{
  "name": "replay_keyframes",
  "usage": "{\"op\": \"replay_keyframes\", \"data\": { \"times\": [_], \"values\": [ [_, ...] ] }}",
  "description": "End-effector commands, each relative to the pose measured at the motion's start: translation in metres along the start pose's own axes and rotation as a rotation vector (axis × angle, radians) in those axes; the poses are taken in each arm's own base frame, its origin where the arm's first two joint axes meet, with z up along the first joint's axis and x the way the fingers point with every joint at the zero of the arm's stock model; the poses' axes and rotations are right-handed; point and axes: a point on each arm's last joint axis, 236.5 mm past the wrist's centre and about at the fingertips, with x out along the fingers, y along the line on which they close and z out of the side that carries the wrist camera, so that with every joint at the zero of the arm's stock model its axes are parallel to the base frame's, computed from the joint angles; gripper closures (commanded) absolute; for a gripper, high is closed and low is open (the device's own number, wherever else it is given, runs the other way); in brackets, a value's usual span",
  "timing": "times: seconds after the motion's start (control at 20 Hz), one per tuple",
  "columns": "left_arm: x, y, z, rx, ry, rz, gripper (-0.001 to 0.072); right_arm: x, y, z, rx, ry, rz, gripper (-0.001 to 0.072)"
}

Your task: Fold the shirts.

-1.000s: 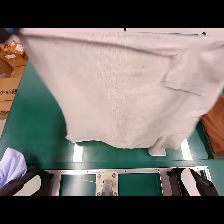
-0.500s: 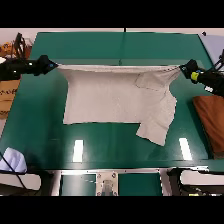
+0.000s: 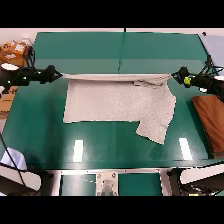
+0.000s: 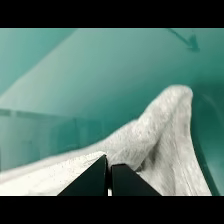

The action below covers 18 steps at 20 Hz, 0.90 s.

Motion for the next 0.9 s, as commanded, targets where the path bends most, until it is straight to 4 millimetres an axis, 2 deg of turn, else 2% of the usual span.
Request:
{"op": "replay_keyframes", "data": {
  "times": [0.0, 0.2, 0.4, 0.55, 0.7, 0.75, 0.8, 0.85],
  "values": [
    [0.021, 0.009, -0.020, 0.044, 0.064, 0.049, 0.0689, -0.001, -0.023, -0.027, -0.015, 0.111, -0.074, 0.0701],
    [0.047, 0.015, -0.036, 0.075, 0.103, 0.096, 0.0689, 0.000, -0.039, -0.046, -0.015, 0.153, -0.112, 0.0701],
    [0.043, 0.034, -0.053, 0.027, 0.175, 0.181, 0.0689, 0.000, -0.052, -0.059, -0.022, 0.180, -0.147, 0.0701],
    [0.040, 0.030, -0.070, 0.001, 0.244, 0.166, 0.0689, 0.000, -0.054, -0.056, -0.018, 0.167, -0.152, 0.0701],
    [0.039, 0.029, -0.073, -0.017, 0.257, 0.163, 0.0686, 0.000, -0.053, -0.055, -0.018, 0.165, -0.151, 0.0690],
    [0.038, 0.027, -0.073, -0.028, 0.259, 0.159, 0.0474, 0.000, -0.051, -0.054, -0.020, 0.168, -0.146, 0.0565],
    [0.035, 0.023, -0.074, -0.025, 0.275, 0.149, 0.0179, -0.004, -0.048, -0.051, -0.020, 0.173, -0.134, 0.0498],
    [0.027, 0.018, -0.073, -0.020, 0.299, 0.134, 0.0195, -0.012, -0.045, -0.046, -0.006, 0.181, -0.122, 0.0498]
  ]
}}
